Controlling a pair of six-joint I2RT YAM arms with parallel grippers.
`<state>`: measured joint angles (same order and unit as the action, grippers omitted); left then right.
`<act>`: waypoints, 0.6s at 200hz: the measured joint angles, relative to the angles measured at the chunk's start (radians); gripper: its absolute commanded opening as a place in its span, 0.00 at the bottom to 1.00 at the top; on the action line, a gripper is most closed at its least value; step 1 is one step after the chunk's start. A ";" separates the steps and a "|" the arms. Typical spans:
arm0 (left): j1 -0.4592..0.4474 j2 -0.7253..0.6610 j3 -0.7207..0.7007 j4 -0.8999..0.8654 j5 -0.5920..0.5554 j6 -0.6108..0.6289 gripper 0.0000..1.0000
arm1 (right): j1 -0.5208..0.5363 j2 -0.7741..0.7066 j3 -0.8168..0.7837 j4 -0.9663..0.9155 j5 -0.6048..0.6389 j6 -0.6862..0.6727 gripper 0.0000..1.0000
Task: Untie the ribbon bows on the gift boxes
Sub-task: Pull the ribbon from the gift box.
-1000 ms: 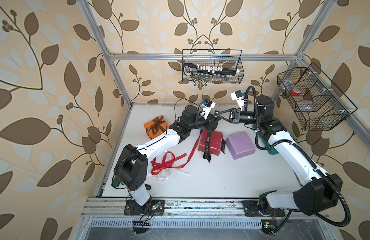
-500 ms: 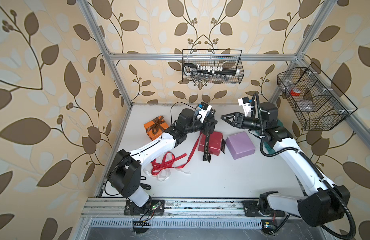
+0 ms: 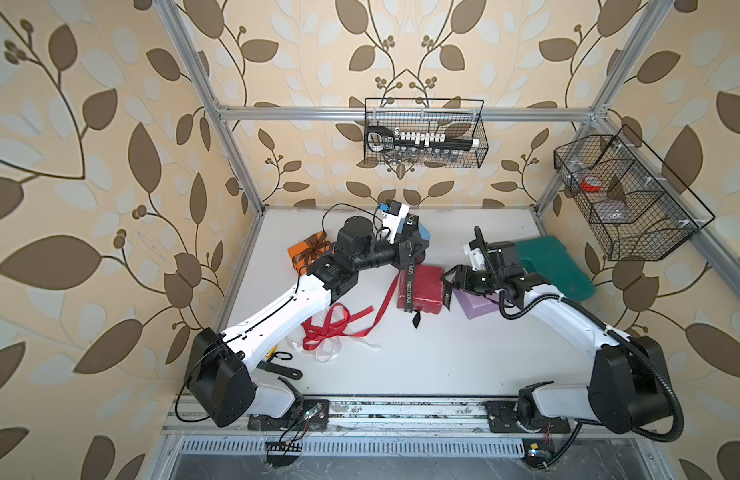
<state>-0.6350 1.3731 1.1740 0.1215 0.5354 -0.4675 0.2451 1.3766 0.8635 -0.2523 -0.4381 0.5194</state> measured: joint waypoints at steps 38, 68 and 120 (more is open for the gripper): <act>-0.028 -0.007 -0.024 -0.047 0.018 -0.039 0.00 | 0.042 0.099 -0.005 0.082 0.062 0.036 0.62; -0.032 -0.007 -0.024 -0.058 0.033 -0.043 0.00 | 0.119 0.172 -0.005 0.114 0.122 0.058 0.60; -0.032 -0.013 0.010 -0.123 0.040 -0.061 0.00 | 0.134 0.216 0.009 0.150 0.213 0.094 0.60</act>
<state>-0.6670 1.3598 1.1843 -0.0017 0.5755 -0.5285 0.3794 1.5925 0.8722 -0.1024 -0.2253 0.6136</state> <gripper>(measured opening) 0.047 0.604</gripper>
